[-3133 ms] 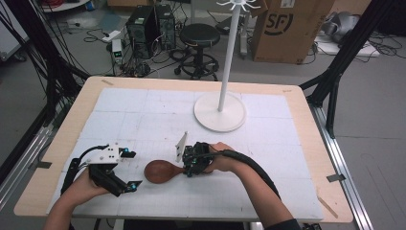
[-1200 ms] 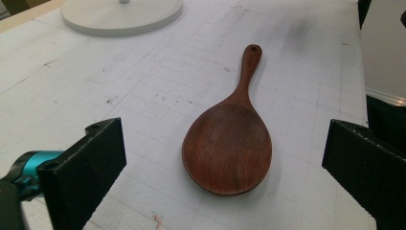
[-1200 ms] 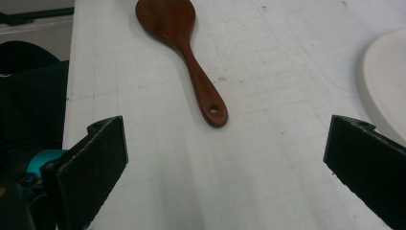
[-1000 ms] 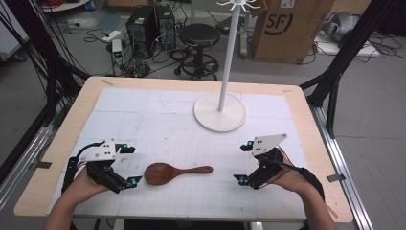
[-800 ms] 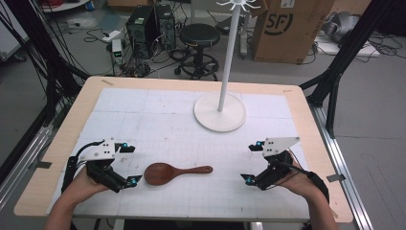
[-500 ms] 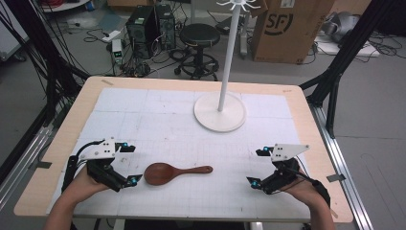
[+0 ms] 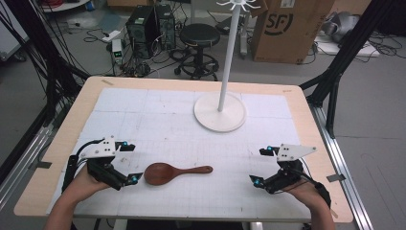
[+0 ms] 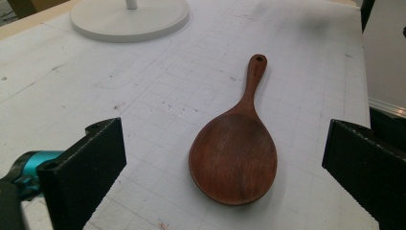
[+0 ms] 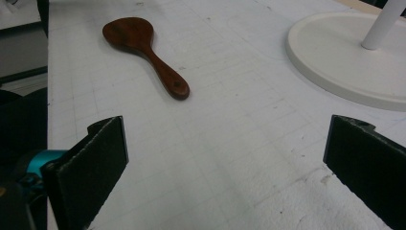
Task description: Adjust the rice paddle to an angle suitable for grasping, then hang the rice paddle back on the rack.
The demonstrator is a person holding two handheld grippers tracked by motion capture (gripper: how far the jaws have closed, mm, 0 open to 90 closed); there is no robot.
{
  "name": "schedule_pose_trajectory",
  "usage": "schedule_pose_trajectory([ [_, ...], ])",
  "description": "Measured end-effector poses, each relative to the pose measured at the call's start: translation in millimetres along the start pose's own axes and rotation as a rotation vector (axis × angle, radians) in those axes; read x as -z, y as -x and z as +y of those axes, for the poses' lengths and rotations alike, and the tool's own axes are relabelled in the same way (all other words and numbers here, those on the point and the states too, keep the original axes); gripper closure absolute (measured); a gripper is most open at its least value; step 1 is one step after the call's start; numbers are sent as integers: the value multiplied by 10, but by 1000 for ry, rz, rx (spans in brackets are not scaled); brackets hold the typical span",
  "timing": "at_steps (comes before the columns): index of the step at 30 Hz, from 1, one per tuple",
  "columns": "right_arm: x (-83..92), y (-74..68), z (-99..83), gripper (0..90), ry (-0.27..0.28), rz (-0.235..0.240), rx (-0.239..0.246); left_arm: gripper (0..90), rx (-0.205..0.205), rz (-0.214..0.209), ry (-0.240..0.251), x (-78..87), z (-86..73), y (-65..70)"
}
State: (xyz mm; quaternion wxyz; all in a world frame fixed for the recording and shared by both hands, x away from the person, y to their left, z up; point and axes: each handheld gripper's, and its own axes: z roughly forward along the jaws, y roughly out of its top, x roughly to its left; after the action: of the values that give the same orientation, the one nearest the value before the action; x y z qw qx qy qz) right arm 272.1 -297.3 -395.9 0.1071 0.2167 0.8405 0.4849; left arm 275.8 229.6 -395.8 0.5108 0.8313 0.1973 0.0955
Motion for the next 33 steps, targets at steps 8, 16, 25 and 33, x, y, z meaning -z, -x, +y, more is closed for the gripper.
schedule_pose_trajectory([
  [8,-38,-14,42,3,5,7,9,17,-1,5,9,27,28,17],
  [16,-7,-16,52,3,19,3,6,19,-6,-9,-11,9,88,43],
  [25,-25,-24,23,3,5,10,0,24,-7,-32,-41,-66,126,43],
  [33,-37,-38,45,3,11,20,14,23,-42,-61,-117,-131,200,67],
])
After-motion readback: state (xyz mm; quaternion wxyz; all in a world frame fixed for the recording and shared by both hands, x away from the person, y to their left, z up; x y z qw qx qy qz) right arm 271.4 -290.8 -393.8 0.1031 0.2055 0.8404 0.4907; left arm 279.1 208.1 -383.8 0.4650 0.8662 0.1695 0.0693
